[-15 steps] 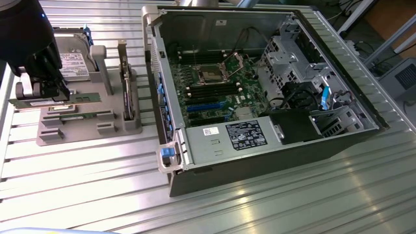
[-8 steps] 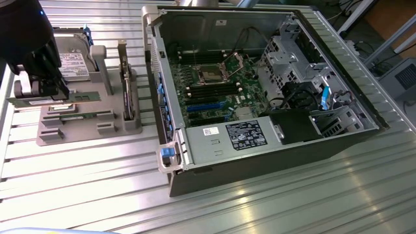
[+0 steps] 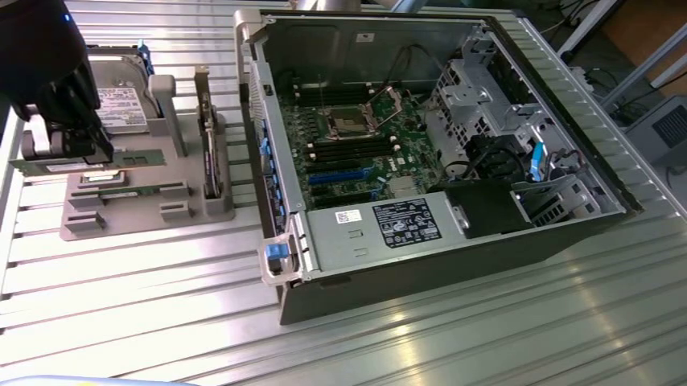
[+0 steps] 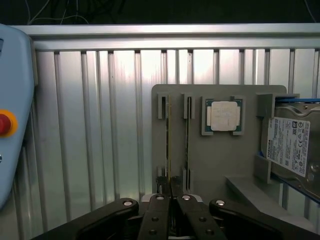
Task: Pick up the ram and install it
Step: 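Pick up the ram and move it above insertion slot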
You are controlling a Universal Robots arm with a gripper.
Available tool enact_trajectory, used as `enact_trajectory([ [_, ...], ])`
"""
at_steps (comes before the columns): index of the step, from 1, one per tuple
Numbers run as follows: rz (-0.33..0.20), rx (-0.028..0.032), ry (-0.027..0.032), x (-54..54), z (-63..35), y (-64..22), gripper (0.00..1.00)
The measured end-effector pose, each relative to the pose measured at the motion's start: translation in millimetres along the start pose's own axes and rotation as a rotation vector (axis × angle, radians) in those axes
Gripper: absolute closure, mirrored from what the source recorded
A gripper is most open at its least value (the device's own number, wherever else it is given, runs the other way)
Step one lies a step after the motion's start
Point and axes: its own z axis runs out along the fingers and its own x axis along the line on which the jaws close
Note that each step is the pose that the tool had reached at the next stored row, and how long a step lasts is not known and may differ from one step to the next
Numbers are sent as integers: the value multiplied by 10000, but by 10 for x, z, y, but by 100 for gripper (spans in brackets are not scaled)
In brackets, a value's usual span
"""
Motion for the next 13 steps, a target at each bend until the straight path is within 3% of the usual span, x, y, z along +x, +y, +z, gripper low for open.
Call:
enact_trajectory([
  [13, 0, 0, 0, -2, -60, -2, 88],
])
